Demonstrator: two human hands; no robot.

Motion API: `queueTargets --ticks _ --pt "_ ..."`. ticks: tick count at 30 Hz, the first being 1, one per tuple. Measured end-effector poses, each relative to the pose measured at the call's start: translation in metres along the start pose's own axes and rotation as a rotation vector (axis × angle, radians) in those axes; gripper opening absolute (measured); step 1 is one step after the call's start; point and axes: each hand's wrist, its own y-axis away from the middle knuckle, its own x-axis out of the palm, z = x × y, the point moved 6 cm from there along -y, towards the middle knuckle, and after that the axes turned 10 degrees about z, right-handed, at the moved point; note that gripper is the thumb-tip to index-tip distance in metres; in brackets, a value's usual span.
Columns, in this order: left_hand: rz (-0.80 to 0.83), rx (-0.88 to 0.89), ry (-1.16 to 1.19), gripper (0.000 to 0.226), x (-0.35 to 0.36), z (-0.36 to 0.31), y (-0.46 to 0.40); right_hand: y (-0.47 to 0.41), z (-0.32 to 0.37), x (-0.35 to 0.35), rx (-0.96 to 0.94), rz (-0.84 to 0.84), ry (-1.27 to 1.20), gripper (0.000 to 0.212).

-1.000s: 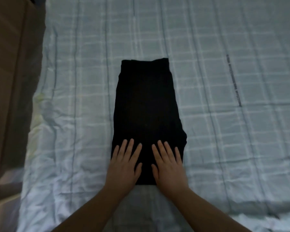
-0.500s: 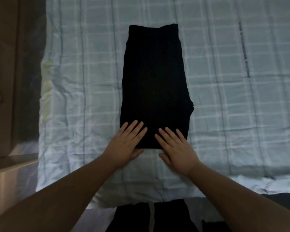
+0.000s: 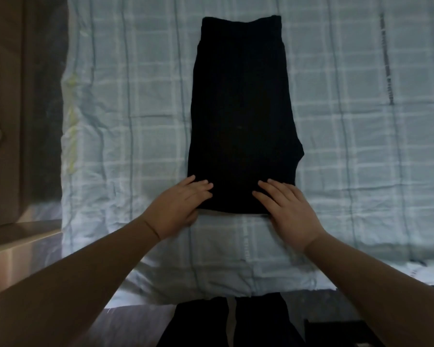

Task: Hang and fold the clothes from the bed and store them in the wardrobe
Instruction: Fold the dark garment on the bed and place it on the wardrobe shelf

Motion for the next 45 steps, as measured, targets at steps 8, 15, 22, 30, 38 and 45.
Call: queueTargets --ticks 8,15,22,30,38,45 --pt "-0.388 -0.354 0.435 0.033 -0.098 0.008 -0.014 -0.015 -0.040 -0.083 0.233 -0.310 -0.400 0.041" --pt "-0.570 -0.502 0.647 0.026 -0.186 0.049 -0.081 -0.070 -0.094 -0.175 0.443 -0.405 -1.051 0.032" --pt "-0.631 -0.698 0.911 0.014 -0.226 0.141 -0.172 -0.174 -0.171 -0.194 0.572 -0.428 -1.093 0.016" --pt "-0.651 -0.891 0.824 0.022 -0.231 0.209 -0.226 -0.264 -0.223 -0.194 0.618 -0.379 -1.036 0.022" --pt "-0.365 -0.590 -0.151 0.056 -0.197 0.147 -0.245 -0.267 -0.178 -0.190 0.414 -0.453 -0.382 0.056" --pt "-0.141 -0.649 -0.173 0.063 -0.140 0.165 -0.244 -0.280 -0.158 -0.127 0.376 -0.078 -0.091 0.062"
